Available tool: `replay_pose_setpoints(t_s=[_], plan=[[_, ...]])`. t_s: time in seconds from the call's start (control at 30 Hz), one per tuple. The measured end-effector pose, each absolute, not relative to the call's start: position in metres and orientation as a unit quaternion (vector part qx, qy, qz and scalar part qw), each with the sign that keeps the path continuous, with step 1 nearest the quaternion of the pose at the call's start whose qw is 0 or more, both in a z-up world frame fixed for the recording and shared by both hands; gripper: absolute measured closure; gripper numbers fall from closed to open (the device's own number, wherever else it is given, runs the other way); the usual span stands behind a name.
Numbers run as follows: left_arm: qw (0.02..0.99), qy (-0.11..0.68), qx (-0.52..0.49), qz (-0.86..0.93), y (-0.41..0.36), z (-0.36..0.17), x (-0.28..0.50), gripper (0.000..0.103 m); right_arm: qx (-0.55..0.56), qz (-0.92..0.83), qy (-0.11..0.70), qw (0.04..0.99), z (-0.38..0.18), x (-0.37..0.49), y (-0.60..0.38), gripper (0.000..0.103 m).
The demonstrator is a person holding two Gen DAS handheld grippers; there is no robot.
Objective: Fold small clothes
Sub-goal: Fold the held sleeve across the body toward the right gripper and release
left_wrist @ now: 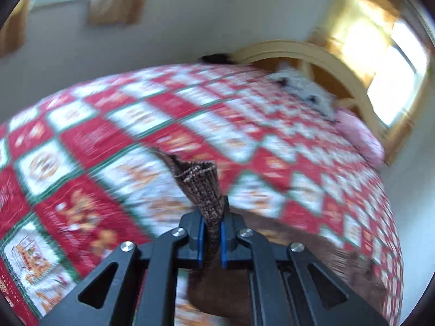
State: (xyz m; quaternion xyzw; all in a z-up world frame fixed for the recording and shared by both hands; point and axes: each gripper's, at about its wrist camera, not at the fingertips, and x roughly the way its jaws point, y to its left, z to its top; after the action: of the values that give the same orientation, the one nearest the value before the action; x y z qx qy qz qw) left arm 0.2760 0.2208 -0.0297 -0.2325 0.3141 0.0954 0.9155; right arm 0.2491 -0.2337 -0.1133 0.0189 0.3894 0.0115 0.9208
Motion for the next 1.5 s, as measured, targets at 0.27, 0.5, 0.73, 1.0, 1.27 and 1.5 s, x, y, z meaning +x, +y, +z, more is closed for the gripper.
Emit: replay_pose_setpoints(t_s=[0.27,0.5,0.73,1.0,1.27,1.5], plan=[[0.938,0.312,-0.117,-0.095,0.049,-0.012,0.248,0.094,0.022,0.013,0.389,0.921,-0.113,0.249,-0.234,0.059],[0.918,0.378,-0.054,-0.111,-0.018,-0.065,0.241,0.094,0.022,0.014,0.389,0.921,-0.113,0.249,-0.235,0.059],[0.908,0.401,-0.049,-0.111,0.008,-0.063,0.213,0.069,0.021,0.014,0.39,0.921,-0.113,0.249,-0.233,0.055],[0.919,0.389,-0.065,0.005,0.07,-0.084,0.179,0.037,0.019,0.056,0.38,0.923,-0.099,0.248,-0.222,0.045],[0.906,0.403,-0.128,0.015,0.085,-0.097,0.18,0.037,0.015,0.145,0.372,0.917,-0.075,0.29,-0.157,0.045],[0.904,0.39,-0.173,-0.007,0.098,-0.098,0.173,0.032,-0.12,0.157,0.41,0.89,-0.113,0.322,-0.11,0.045]])
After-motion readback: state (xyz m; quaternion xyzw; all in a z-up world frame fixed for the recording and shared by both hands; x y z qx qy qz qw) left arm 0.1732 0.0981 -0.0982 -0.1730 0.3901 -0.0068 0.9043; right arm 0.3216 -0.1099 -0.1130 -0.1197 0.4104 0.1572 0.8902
